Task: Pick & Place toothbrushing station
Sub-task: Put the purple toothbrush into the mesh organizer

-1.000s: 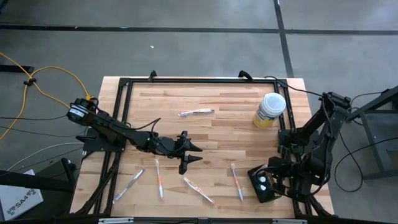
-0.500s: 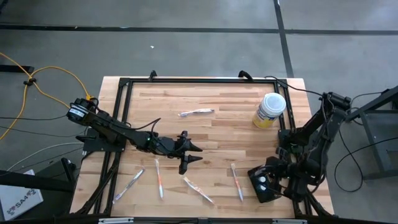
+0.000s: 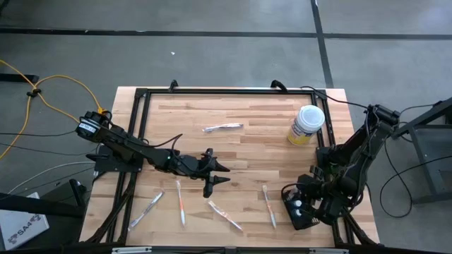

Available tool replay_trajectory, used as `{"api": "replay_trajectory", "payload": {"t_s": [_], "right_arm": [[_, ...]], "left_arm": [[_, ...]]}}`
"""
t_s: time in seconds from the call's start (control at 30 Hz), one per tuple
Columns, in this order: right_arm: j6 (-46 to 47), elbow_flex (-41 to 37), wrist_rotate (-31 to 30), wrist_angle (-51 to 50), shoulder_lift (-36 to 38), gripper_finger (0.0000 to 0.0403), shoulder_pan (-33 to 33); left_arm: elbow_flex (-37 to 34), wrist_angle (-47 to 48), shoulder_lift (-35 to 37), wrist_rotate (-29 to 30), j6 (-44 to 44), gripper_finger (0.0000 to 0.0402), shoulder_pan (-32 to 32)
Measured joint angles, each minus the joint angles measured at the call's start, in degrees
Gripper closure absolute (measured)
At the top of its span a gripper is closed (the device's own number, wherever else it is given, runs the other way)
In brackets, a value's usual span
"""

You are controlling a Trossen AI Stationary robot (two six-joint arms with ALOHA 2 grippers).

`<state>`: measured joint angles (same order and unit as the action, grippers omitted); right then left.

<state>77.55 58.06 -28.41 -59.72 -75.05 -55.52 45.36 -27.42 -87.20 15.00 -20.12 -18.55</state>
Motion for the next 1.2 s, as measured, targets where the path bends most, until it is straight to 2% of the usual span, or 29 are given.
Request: {"api": "replay_trajectory", "payload": {"t_s": [0.3,0.6,0.83,1.07,1.2], "right_arm": [[-1.52,0.0,1.93,-1.59,0.0,0.0264,2.55],[-1.48,0.0,3.41,-3.08,2.23,0.0229,3.05],[-1.52,0.0,3.85,-3.78,6.34,0.0221,3.05],[-2.82,0.0,10.14,-6.74,8.81,0.0222,3.05],[-3.32,0.0,11.4,-6.7,9.75,0.0224,3.03]], "left_arm": [[-0.02,0.0,-0.02,0.0,-0.01,0.0238,0.0],[-0.01,0.0,-0.01,0.0,-0.01,0.0238,0.0],[-0.01,0.0,-0.02,-0.01,-0.01,0.0238,-0.01],[0.0,0.01,-0.02,0.0,0.0,0.0238,-0.52],[-0.01,0.01,0.0,-0.02,-0.01,0.0238,-0.92]]}}
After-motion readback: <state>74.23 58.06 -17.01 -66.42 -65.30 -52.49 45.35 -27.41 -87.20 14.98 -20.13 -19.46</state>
